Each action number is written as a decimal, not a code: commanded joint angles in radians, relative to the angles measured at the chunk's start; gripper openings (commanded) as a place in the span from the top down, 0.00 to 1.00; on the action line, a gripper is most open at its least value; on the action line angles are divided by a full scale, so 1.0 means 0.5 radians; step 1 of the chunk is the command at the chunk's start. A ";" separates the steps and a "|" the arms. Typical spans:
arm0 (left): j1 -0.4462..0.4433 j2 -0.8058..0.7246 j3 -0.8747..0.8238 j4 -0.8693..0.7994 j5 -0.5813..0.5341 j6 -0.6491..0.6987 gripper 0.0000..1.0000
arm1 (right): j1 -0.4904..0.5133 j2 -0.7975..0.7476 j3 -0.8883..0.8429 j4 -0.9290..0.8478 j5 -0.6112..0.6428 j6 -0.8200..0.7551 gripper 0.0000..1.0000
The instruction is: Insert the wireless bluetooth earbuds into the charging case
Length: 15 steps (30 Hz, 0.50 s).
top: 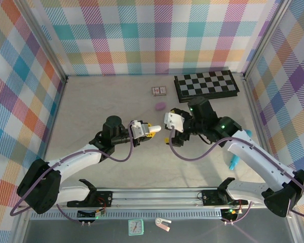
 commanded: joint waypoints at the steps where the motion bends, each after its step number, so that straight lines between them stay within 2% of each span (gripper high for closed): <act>1: -0.004 -0.065 -0.022 -0.035 0.098 0.069 0.93 | 0.067 0.080 0.106 -0.091 0.079 -0.300 0.09; 5: -0.006 -0.093 -0.014 -0.078 0.109 0.090 0.93 | 0.110 0.162 0.132 -0.118 0.043 -0.453 0.10; 8: -0.006 -0.108 -0.023 -0.083 0.109 0.093 0.92 | 0.135 0.245 0.186 -0.164 0.040 -0.507 0.15; 15: -0.006 -0.113 -0.014 -0.099 0.131 0.119 0.92 | 0.157 0.387 0.246 -0.124 0.044 -0.502 0.38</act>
